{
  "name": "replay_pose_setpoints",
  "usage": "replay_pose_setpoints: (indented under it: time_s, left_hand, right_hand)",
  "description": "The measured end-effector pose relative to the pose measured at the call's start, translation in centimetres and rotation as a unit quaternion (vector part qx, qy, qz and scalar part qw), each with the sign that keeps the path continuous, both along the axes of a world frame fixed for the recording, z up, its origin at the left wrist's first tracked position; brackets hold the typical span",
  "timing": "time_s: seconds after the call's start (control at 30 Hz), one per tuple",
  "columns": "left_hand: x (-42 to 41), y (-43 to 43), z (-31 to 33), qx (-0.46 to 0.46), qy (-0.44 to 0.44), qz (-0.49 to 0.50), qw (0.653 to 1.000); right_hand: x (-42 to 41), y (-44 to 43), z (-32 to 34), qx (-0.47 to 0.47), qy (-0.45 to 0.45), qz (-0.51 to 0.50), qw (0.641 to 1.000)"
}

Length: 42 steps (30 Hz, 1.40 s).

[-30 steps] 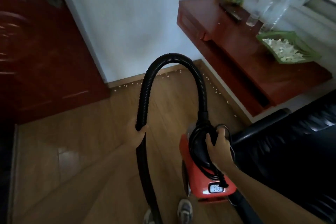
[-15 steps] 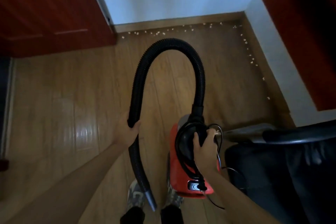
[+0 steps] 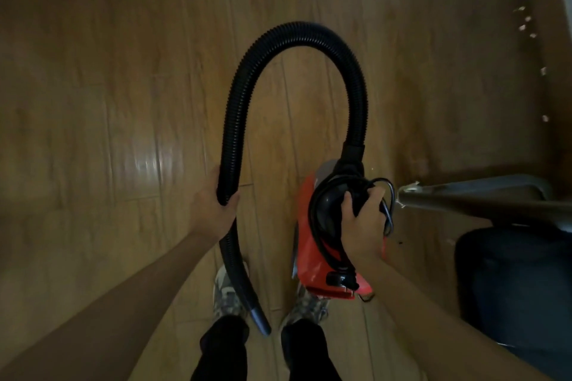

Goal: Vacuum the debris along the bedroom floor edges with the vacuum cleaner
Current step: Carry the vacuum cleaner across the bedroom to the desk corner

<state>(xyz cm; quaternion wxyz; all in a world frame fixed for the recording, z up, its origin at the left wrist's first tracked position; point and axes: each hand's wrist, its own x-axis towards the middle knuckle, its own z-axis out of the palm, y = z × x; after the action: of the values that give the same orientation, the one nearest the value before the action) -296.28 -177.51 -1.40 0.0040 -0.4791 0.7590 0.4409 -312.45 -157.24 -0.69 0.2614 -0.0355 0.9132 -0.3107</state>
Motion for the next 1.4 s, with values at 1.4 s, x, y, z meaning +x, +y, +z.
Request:
replay_pose_setpoints:
  time_s: [1.4]
  left_hand:
    - [-0.8, -0.2, -9.8, 0.144, -0.157, 0.153, 0.965]
  right_hand:
    - [1.6, -0.4, -7.6, 0.136, -0.072, 0.073, 0.985]
